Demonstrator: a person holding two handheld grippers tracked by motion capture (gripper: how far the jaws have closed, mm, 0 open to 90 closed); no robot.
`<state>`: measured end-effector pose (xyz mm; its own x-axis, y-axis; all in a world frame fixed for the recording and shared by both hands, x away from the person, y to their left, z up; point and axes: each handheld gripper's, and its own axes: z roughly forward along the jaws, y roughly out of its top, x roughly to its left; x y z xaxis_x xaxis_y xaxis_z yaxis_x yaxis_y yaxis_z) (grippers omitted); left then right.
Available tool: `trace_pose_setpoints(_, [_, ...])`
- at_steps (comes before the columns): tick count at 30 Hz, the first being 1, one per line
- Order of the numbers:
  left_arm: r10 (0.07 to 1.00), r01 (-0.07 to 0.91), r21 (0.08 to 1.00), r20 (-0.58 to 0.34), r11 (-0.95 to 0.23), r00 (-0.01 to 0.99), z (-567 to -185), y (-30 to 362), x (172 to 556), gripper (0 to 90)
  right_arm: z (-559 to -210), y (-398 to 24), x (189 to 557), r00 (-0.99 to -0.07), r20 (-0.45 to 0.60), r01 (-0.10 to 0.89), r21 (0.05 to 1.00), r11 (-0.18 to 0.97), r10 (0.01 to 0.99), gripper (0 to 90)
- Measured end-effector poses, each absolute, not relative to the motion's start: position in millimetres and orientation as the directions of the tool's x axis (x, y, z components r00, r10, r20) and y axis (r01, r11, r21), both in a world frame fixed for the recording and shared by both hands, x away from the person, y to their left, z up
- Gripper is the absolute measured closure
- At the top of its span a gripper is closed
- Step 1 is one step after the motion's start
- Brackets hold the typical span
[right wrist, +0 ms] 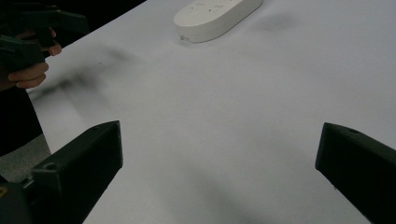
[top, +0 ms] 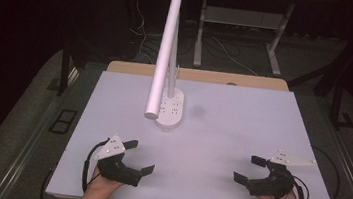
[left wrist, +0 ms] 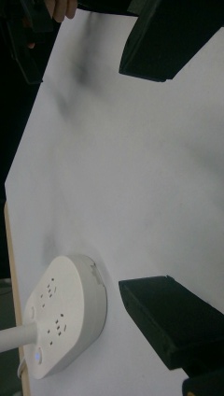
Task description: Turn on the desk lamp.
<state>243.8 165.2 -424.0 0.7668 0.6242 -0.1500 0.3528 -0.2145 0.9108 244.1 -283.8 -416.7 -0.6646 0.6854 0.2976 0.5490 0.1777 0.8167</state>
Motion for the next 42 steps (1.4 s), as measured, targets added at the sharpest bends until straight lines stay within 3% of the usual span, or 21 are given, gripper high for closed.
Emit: trace_pose_setpoints(42, [0.637, 0.365, 0.911, -0.167, -0.193, 0.753, -424.3, 170.3, 244.3, 0.0, -410.5, -283.2, 250.7, -0.66, 0.325, 0.586, 0.787, 0.194, 0.677, 0.0])
